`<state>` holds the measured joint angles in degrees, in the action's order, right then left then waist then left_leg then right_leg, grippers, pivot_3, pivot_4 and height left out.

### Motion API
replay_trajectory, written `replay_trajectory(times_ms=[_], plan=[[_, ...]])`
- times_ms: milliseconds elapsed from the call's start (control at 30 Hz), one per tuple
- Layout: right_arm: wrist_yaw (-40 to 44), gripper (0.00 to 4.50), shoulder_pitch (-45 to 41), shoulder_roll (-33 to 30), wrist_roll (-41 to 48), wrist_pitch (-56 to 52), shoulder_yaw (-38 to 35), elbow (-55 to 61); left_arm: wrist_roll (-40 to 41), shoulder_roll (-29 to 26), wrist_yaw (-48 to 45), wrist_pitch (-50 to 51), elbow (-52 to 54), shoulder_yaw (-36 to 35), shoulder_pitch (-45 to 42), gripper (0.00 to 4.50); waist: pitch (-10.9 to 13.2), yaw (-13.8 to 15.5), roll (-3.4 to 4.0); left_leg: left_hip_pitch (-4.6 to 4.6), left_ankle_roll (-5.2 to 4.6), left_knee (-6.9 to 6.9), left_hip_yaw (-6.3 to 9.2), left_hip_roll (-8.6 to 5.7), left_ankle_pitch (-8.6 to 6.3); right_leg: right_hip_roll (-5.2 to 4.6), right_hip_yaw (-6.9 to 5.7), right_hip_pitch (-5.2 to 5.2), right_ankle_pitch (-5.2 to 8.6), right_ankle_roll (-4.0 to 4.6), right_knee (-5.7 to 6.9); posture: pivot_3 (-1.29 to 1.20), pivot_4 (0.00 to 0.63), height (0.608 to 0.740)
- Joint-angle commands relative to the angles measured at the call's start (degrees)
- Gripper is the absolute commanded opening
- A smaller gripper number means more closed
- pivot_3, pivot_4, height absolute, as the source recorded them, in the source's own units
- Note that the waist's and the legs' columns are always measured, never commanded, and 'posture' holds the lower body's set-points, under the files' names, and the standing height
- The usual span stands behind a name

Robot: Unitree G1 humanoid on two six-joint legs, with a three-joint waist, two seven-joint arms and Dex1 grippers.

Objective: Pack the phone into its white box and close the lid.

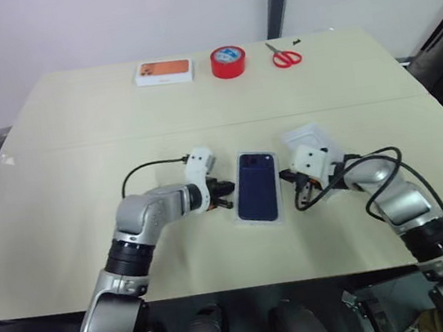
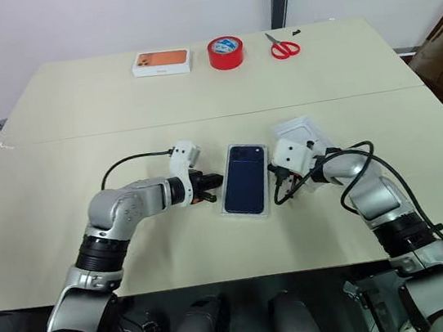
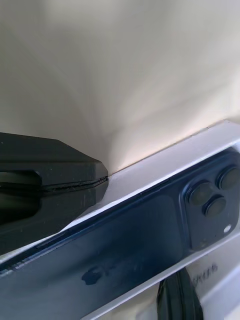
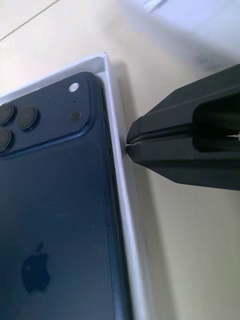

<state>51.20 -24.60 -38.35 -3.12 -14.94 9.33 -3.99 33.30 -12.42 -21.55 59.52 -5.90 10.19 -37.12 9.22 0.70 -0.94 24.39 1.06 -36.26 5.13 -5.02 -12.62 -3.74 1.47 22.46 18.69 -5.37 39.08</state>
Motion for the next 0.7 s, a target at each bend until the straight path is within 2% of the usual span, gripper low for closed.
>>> replay_trajectory(times_ms=[33,367,700], plan=[[0.0,0.05,0.4,-0.9,1.2,0.3,-1.7,3.5,-0.2,3.2,-3.0,-0.9,-0.1,0.8,-3.0,0.00,0.0,0.0,-0.01,0.00,0.00,0.00,0.01,0.00,0.00,0.00,-0.01,-0.01,0.00,0.00,0.00,0.00,0.150,0.734],[-0.7,0.05,0.6,-0.6,1.2,-0.1,-1.9,4.1,-3.1,1.9,-6.1,-0.5,0.3,0.0,-2.4,0.00,0.0,-0.3,-0.02,0.00,0.00,0.02,-0.01,0.04,0.00,0.04,0.01,0.02,0.00,0.00,0.00,0.00,0.150,0.734],[-0.6,0.05,-1.1,-1.6,0.8,1.6,-2.5,1.9,-4.4,0.0,-5.5,-0.8,2.3,-2.1,-0.5,0.00,0.0,-0.4,-0.02,0.00,0.01,0.02,-0.01,0.04,0.00,0.04,0.01,0.03,0.00,0.00,0.00,0.00,0.150,0.734]])
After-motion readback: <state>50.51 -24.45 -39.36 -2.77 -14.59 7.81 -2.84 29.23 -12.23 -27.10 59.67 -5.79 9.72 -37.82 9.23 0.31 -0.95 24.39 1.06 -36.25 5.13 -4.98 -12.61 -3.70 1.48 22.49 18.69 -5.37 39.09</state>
